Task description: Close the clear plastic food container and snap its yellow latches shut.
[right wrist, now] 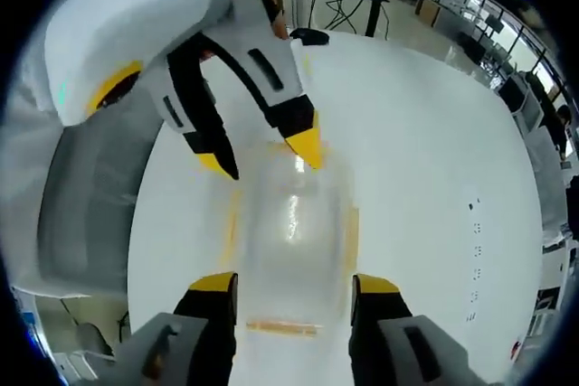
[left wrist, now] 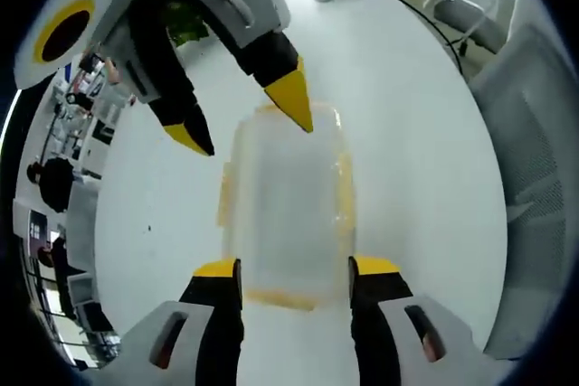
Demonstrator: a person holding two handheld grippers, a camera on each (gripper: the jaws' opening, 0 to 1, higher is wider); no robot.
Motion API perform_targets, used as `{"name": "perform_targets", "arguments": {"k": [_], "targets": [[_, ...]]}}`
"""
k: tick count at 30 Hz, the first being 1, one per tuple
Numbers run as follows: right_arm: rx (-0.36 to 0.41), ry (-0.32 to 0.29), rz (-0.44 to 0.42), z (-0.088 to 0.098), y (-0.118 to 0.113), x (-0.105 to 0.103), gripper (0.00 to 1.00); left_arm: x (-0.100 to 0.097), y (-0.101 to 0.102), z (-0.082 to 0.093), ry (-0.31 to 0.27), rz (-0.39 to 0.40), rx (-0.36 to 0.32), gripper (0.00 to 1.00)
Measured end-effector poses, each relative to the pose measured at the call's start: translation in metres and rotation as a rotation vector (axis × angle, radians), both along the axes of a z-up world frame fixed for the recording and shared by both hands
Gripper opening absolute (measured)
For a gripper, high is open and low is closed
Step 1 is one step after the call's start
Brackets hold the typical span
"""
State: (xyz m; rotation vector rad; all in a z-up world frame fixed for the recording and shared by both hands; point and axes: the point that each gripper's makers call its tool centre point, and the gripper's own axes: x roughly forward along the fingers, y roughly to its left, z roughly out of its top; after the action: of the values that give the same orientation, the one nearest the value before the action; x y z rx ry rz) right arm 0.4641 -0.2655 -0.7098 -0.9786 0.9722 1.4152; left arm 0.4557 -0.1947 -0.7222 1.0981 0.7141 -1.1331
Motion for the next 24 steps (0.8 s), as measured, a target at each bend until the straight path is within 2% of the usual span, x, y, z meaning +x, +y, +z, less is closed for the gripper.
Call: {"name": "perform_targets", "arguments": {"k": [8, 10, 13, 16, 24], "targets": [[-0.002, -0.024, -0.001, -0.002, -0.007, -0.011, 0.59, 0.002, 0.003, -0.001, 0.019, -0.009, 0.006, 0.51], [0.000, -0.036, 0.000, -0.003, -0.008, -0.014, 0.64, 0.001, 0.001, -0.002, 0.035, -0.016, 0.000, 0.57], [-0.003, -0.076, 0.005, -0.003, -0.009, -0.013, 0.60, 0.003, 0.008, -0.007, 0.038, -0.053, 0.055, 0.55], [0.015, -0.080, -0.008, -0.002, -0.006, -0.018, 0.64, 0.004, 0.008, -0.008, 0.049, -0.053, 0.057, 0.61], [0.003, -0.143, -0.011, -0.014, -0.011, -0.017, 0.69, 0.007, 0.013, -0.015, 0.053, -0.071, 0.091, 0.64]]}}
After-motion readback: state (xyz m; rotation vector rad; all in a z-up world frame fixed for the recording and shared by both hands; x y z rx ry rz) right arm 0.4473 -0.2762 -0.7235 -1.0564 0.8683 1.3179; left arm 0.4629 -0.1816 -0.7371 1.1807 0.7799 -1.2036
